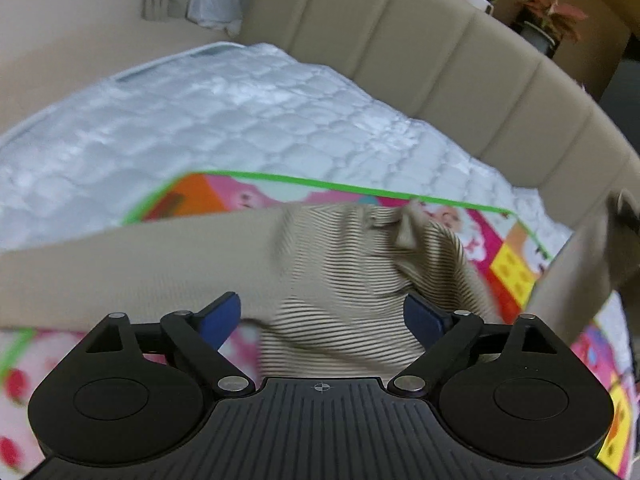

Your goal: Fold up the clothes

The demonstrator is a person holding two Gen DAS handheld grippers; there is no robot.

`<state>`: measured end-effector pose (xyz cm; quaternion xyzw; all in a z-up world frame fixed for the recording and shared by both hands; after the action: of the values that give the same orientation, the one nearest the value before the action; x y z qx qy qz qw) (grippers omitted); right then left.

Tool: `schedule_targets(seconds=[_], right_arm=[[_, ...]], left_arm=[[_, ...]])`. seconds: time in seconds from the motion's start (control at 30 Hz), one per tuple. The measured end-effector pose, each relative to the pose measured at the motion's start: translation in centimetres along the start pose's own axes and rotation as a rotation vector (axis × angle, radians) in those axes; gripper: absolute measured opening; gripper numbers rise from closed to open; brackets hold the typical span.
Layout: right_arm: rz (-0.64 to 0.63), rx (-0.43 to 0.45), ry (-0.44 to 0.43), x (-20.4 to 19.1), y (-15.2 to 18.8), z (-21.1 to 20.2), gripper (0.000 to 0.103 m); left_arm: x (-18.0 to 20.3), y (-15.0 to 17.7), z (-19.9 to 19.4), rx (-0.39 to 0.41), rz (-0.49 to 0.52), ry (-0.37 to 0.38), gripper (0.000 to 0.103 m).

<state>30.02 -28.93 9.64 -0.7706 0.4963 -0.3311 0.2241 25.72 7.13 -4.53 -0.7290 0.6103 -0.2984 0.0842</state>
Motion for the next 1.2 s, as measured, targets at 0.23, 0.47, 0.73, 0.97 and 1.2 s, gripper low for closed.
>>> schedule_targets(seconds=[0.23, 0.47, 0.73, 0.97, 1.2], right_arm=[[0.192, -0.048, 0.195, 9.7, 1.1, 7.4, 0.01], [0.264, -0.061, 0.113, 5.9, 4.3, 12.8, 0.071], [0.183, -0.058, -0.373, -12.5, 0.3, 16.2, 0.085], [0.211, -0.194, -0.502, -23.9, -1.7, 21.0, 0.03], [0.258, -0.158, -0.356, -23.9, -6.1, 25.1, 0.007]], left_arm=[[0.5, 1.2, 5.7, 0.035, -0.249, 0.146, 0.094], [-1.2, 1.1, 7.6, -0.013, -0.183, 0.146, 0.095], [-3.4, -0.1, 6.4, 0.037, -0.164, 0.119, 0.095], [-7.9, 0.0, 7.5, 0.019, -0.253, 0.028, 0.095], [-8.7, -0.2, 7.9, 0.014, -0.252, 0.06, 0.095]])
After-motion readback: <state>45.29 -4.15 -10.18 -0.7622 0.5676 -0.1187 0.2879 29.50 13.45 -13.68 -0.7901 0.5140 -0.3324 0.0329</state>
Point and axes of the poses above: each gripper's, at about its wrist camera, not at the fingertips, and z roughly the way its jaws point, x to its right, y to its underside, the point moved 7 cm from there along z, roughly the way its jaws point, and after that the axes turned 9 degrees about -x, right-handed, at the moved point
